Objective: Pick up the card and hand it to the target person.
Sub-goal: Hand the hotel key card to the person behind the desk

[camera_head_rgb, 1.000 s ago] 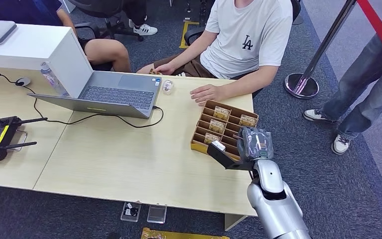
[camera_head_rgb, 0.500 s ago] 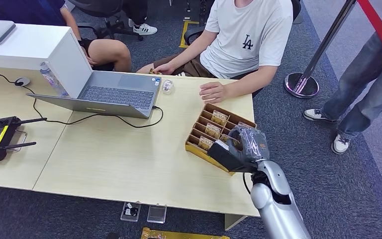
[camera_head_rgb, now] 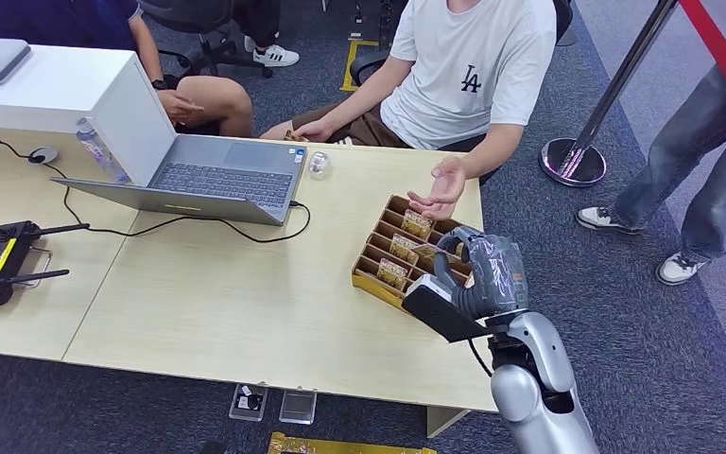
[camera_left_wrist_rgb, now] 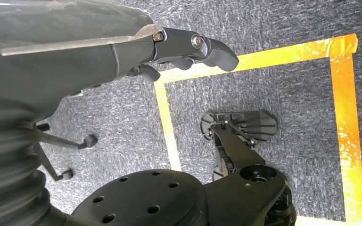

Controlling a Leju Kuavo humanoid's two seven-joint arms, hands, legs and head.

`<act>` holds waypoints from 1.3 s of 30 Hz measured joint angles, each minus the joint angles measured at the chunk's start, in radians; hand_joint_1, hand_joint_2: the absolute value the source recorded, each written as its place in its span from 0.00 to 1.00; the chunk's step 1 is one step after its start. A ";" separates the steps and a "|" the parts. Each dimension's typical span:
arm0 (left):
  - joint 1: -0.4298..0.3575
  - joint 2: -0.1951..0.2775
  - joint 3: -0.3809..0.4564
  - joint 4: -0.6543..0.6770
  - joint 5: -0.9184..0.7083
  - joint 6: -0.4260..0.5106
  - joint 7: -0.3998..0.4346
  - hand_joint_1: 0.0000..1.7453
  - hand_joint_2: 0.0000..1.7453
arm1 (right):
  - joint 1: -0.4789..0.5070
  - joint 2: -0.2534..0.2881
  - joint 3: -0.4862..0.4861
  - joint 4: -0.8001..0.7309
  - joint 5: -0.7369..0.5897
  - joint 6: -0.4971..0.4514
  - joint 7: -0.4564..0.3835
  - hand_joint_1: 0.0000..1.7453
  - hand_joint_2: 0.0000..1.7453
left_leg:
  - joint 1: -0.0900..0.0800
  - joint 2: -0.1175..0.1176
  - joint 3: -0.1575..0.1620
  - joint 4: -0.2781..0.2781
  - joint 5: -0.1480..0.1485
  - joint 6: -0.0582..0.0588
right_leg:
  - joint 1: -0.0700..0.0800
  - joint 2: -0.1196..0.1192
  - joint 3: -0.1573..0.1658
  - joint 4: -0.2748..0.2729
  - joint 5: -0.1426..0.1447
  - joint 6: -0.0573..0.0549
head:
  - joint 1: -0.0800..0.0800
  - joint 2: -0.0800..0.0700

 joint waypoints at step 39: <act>-0.010 0.000 0.020 0.000 -0.043 0.002 0.004 0.00 1.00 | -0.253 0.083 0.033 0.180 0.019 -0.580 -0.315 0.92 1.00 | 0.000 0.000 0.000 0.000 0.001 0.000 | 0.000 0.000 0.000 0.001 0.000 0.000 | -0.001 0.000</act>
